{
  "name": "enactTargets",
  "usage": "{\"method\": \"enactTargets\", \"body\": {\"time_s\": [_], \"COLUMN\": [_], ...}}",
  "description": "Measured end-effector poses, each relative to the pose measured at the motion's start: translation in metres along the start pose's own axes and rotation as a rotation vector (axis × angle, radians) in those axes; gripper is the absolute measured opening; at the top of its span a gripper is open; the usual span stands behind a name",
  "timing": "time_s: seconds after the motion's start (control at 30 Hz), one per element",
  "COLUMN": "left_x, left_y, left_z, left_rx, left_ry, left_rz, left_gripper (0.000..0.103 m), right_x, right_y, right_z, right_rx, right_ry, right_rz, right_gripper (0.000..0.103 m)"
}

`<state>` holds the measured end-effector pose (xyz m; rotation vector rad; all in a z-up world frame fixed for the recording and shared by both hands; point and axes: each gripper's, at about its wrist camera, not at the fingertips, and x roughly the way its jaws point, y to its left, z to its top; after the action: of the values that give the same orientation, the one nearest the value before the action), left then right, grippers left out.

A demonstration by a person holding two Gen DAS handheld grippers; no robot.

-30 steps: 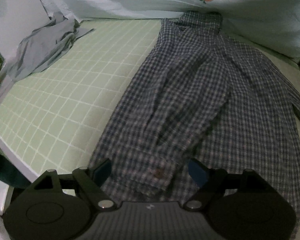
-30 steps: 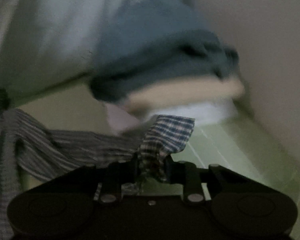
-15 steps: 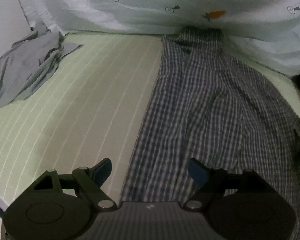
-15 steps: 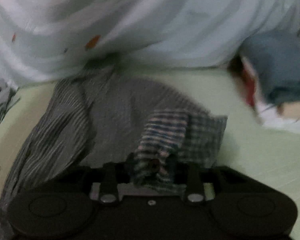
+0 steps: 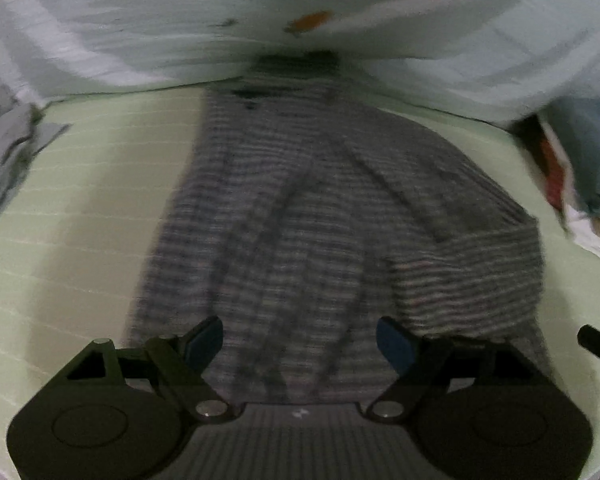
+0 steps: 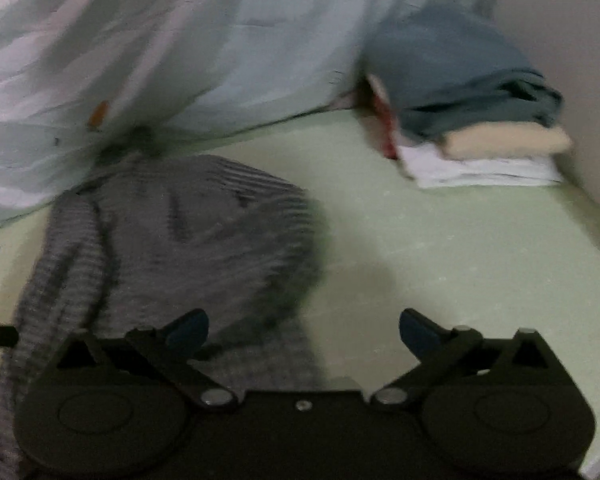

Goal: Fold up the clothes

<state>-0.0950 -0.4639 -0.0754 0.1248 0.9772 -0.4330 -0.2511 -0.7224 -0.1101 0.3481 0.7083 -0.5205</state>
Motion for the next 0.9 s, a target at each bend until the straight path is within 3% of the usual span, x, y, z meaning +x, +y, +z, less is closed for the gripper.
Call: {"method": "enactTargets", "body": {"time_s": [0.27,0.57,0.63,0.7,0.73,0.77,0.9], "left_x": [0.035,0.074,0.079,0.082,0.083,0.084,0.080], "left_y": [-0.084,-0.100,-0.100,-0.102,-0.103,-0.104,-0.106], "left_z": [-0.008,0.000,0.002,0.003,0.004,0.005,0.008], "left_rx": [0.055,-0.030,-0.021,0.013,0.030,0.046,0.087], "left_ry": [0.042,0.091,0.114,0.131,0.139,0.147,0.132], "left_rz": [-0.033,-0.004,0.000,0.000,0.000,-0.001,-0.001], "left_gripper": [0.084,0.082,0.075,0.053,0.048,0.033,0.013], "right_x": [0.013,0.027,0.030,0.032,0.032,0.033,0.034], "right_y": [-0.073,-0.119,-0.119,-0.118,-0.117,-0.115,-0.103], "right_z": [-0.008,-0.017,-0.019,-0.019,-0.018,-0.017,-0.016], "right_rx": [-0.055,-0.060,-0.064,-0.069,-0.072,-0.074,-0.087], "right_ry": [0.094,0.166,0.177,0.182,0.181,0.181,0.174], "right_rz": [-0.043,-0.068,-0.064,-0.059,-0.056,-0.053,-0.053], "right_gripper": [0.103,0.103,0.103,0.103,0.103,0.103,0.103]}}
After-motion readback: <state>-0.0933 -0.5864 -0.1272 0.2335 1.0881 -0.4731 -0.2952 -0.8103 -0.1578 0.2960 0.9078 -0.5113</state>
